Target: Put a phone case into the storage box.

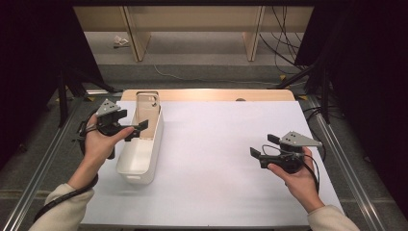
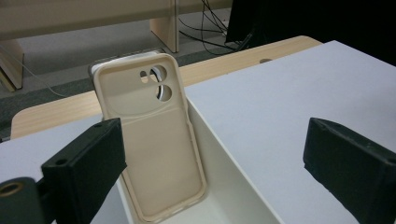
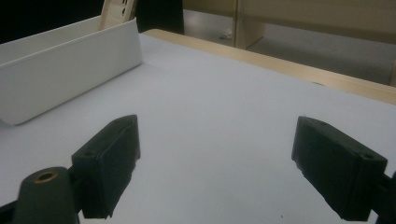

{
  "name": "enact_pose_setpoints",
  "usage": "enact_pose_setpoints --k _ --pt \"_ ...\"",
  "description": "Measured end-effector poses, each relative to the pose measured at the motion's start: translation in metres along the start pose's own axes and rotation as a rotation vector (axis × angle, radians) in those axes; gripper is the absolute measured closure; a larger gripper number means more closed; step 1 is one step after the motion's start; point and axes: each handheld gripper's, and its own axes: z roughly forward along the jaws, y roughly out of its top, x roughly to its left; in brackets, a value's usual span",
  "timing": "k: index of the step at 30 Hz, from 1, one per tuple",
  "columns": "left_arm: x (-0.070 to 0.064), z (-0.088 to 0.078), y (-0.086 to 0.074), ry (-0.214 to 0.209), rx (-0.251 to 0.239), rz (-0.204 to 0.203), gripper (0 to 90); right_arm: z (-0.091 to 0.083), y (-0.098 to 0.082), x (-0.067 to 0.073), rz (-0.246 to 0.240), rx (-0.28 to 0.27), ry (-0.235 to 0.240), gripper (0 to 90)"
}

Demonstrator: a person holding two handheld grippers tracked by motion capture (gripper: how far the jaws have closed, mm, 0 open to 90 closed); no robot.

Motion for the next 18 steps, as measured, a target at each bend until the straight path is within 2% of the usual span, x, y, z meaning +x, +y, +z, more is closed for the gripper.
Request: enact_pose_setpoints --k 12,18 --pt "-0.022 -0.008 -0.011 -0.05 0.012 0.03 5.7 0.0 0.0 0.0 0.002 -0.002 -0.001 16.2" --pt "-0.03 -0.011 -0.018 -0.068 0.013 0.031 6.1 -0.001 0.0 0.0 0.002 -0.003 0.001 16.2"
